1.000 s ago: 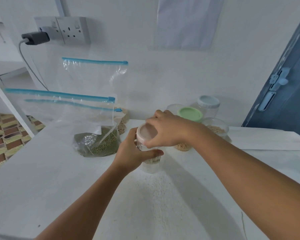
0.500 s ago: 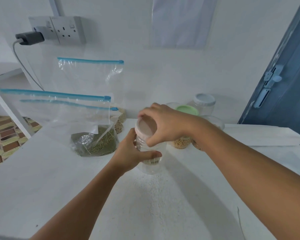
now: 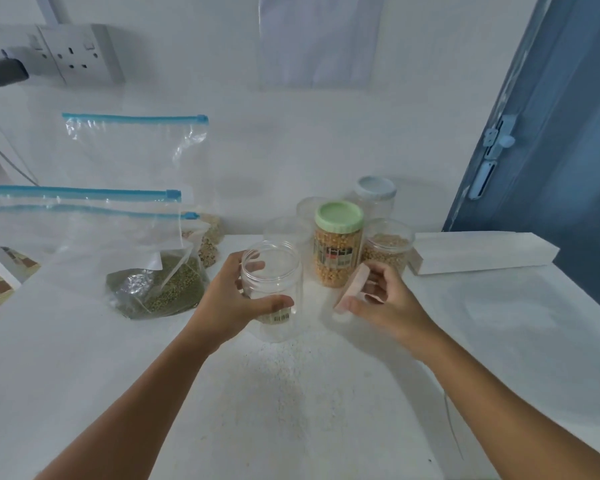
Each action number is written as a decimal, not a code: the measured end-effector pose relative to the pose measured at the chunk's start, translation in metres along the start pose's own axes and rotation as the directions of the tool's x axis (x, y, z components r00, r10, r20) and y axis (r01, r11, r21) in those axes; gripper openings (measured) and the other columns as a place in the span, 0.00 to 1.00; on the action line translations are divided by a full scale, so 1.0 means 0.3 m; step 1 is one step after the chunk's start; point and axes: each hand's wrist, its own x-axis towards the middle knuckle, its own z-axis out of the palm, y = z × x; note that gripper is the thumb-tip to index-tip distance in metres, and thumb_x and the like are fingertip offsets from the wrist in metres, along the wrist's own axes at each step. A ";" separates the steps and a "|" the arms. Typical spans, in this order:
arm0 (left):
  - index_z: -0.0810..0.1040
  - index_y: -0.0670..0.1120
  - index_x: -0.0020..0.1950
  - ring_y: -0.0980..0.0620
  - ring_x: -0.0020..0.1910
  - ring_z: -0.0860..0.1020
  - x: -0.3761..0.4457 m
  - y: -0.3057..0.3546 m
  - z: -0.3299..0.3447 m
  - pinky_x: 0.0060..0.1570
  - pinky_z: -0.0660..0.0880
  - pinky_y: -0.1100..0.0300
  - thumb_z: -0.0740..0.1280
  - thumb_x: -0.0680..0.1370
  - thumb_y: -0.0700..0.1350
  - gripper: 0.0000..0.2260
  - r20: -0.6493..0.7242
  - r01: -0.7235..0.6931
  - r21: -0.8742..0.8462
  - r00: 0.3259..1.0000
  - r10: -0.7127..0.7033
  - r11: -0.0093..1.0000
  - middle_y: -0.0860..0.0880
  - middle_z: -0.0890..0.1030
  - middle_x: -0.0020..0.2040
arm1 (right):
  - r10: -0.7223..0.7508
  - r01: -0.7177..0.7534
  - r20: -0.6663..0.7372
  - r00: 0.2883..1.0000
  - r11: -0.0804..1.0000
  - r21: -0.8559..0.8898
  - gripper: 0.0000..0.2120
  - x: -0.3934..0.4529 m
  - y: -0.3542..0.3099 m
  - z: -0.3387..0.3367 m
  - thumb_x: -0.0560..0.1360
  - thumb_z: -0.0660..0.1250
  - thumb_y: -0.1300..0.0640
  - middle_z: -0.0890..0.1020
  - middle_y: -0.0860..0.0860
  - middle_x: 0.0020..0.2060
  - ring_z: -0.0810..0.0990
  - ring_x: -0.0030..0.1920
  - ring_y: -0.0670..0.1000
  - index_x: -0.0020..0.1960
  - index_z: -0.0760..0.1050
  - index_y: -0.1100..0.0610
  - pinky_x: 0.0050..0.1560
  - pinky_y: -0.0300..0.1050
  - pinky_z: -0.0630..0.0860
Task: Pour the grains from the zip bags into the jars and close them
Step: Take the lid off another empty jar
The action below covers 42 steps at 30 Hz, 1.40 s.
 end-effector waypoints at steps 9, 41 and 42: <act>0.70 0.58 0.72 0.58 0.64 0.78 0.005 0.004 0.004 0.62 0.78 0.55 0.85 0.54 0.64 0.49 0.016 -0.010 -0.011 1.000 0.010 1.000 0.58 0.79 0.66 | 0.068 -0.052 0.032 0.997 0.934 -0.352 0.39 -0.055 0.141 -0.023 0.65 0.82 0.40 0.76 0.38 0.61 0.75 0.60 0.35 0.67 0.63 0.42 0.53 0.34 0.73; 0.65 0.52 0.80 0.45 0.72 0.76 -0.021 0.090 0.044 0.69 0.76 0.42 0.74 0.75 0.30 0.38 0.516 0.145 -0.151 0.856 -0.047 0.978 0.47 0.77 0.73 | -0.102 0.098 0.351 0.931 0.995 0.029 0.45 0.042 -0.049 0.053 0.69 0.84 0.55 0.71 0.43 0.76 0.70 0.76 0.46 0.79 0.63 0.45 0.78 0.52 0.67; 0.65 0.52 0.80 0.45 0.71 0.76 -0.026 0.095 0.048 0.68 0.76 0.43 0.74 0.75 0.30 0.38 0.510 0.140 -0.139 0.859 -0.051 0.980 0.47 0.78 0.72 | -0.099 0.097 0.357 0.929 0.995 0.024 0.45 0.039 -0.052 0.048 0.69 0.83 0.55 0.71 0.43 0.77 0.70 0.76 0.46 0.79 0.63 0.45 0.78 0.51 0.67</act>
